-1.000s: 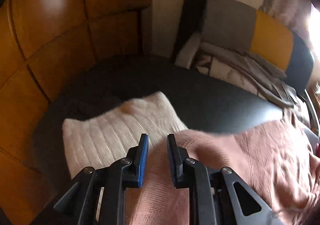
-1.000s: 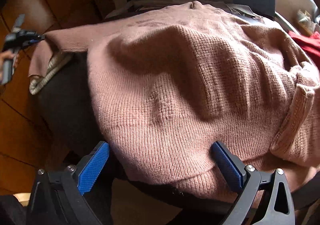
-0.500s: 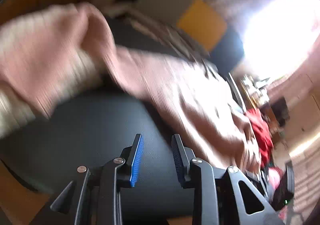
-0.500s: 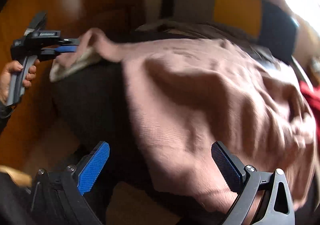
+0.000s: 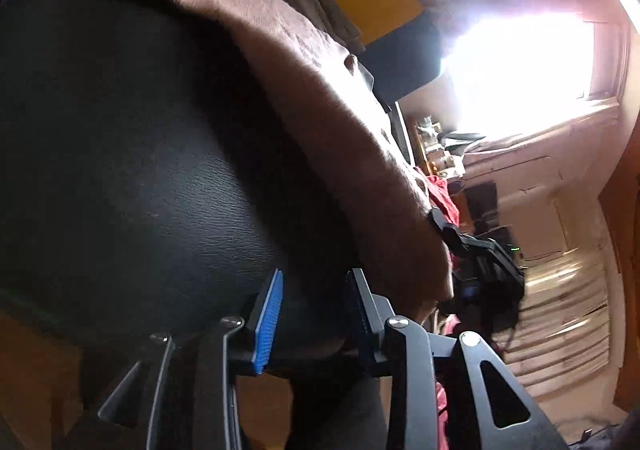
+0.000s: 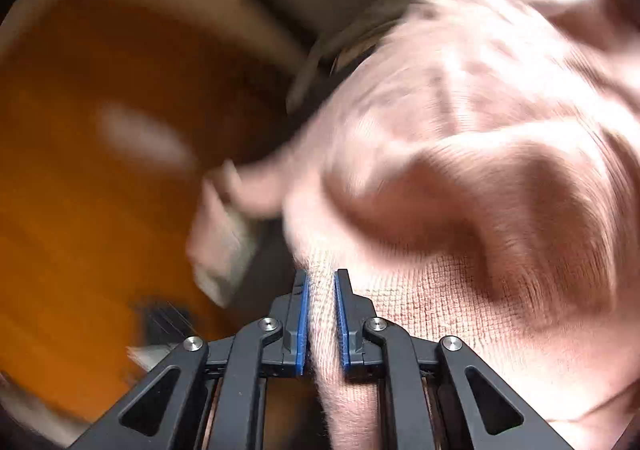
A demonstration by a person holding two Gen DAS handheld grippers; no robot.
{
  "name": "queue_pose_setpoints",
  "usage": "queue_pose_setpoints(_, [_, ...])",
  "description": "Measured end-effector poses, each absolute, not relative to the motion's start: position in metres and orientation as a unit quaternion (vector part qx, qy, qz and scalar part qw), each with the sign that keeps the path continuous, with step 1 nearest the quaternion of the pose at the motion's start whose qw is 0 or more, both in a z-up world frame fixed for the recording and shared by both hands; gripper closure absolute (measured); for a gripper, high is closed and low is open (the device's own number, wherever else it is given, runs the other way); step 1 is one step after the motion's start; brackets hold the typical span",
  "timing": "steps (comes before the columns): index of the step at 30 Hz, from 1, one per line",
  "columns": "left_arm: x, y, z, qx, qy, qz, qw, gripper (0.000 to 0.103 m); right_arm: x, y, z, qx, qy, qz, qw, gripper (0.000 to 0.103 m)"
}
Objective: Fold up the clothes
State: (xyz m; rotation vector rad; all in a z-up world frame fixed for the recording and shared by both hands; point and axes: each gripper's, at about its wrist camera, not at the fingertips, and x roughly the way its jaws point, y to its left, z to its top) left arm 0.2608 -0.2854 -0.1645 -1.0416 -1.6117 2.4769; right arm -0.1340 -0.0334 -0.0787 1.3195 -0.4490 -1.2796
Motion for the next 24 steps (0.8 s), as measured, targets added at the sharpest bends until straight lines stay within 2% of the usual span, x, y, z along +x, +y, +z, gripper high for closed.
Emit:
queue_pose_setpoints(5, [0.224, -0.278, -0.166, -0.326, -0.516, 0.792, 0.019, 0.068, -0.171, -0.007, -0.119, 0.612, -0.277, -0.537, 0.509, 0.090])
queue_pose_setpoints(7, [0.204, -0.274, -0.171, -0.337, -0.519, 0.785, 0.019, 0.067, -0.180, 0.000, -0.135, 0.627, -0.279, -0.548, 0.478, 0.091])
queue_pose_setpoints(9, [0.184, -0.270, -0.177, -0.348, -0.523, 0.778, 0.019, 0.067, -0.185, 0.004, -0.144, 0.631, -0.275, -0.554, 0.468, 0.103])
queue_pose_setpoints(15, [0.151, -0.257, -0.183, -0.326, -0.541, 0.774, 0.041, 0.063, -0.191, 0.010, -0.142, 0.621, -0.252, -0.559, 0.489, 0.103])
queue_pose_setpoints(16, [0.146, -0.255, -0.183, -0.326, -0.540, 0.775, 0.044, 0.066, -0.191, 0.011, -0.142, 0.619, -0.249, -0.558, 0.493, 0.103])
queue_pose_setpoints(17, [0.143, -0.253, -0.183, -0.333, -0.527, 0.782, 0.034, 0.077, -0.192, 0.012, -0.142, 0.618, -0.246, -0.557, 0.497, 0.103])
queue_pose_setpoints(19, [0.140, -0.251, -0.181, -0.345, -0.502, 0.793, 0.017, 0.090, -0.193, 0.015, -0.141, 0.616, -0.240, -0.555, 0.506, 0.103])
queue_pose_setpoints(22, [0.154, -0.256, -0.162, -0.336, -0.483, 0.809, 0.009, 0.095, -0.186, 0.019, -0.142, 0.614, -0.218, -0.563, 0.508, 0.103])
queue_pose_setpoints(24, [0.172, -0.261, -0.141, -0.323, -0.469, 0.822, 0.009, 0.095, -0.180, 0.020, -0.133, 0.606, -0.184, -0.579, 0.512, 0.098])
